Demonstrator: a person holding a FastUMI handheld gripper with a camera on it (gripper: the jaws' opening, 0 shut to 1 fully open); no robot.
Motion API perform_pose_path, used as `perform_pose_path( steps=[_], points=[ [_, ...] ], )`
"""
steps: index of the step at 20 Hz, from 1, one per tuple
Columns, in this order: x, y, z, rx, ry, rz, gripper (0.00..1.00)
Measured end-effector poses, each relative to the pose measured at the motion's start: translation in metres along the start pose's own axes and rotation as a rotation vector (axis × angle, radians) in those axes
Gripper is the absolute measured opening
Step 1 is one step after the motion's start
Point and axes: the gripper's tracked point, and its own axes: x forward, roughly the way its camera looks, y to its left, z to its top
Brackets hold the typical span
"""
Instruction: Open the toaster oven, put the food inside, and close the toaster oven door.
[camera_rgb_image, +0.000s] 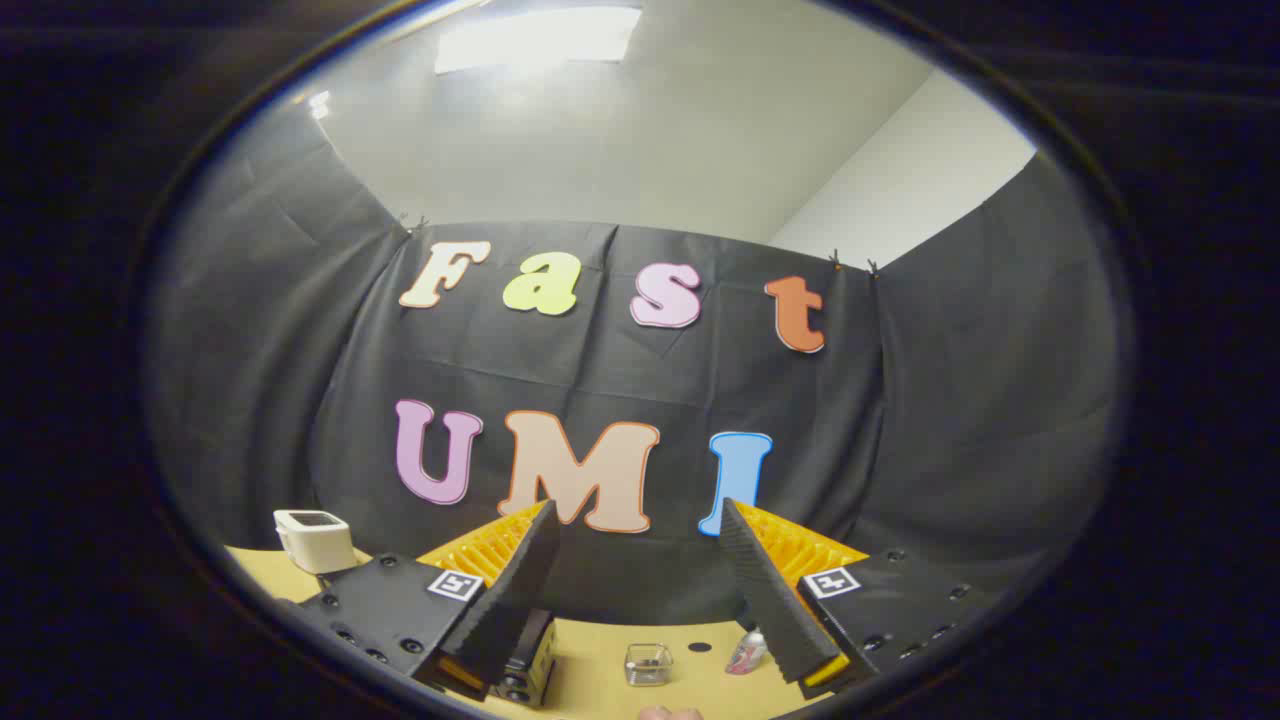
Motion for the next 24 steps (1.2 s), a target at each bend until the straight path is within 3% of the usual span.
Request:
perform_pose_path(
  steps=[15,19,24],
  points=[
    [0.002,0.022,-0.005,0.043,0.041,0.022,1.00],
    [0.007,0.070,-0.020,0.078,0.074,0.085,1.00],
    [0.011,0.160,-0.080,0.116,0.245,0.179,1.00]
  ],
)
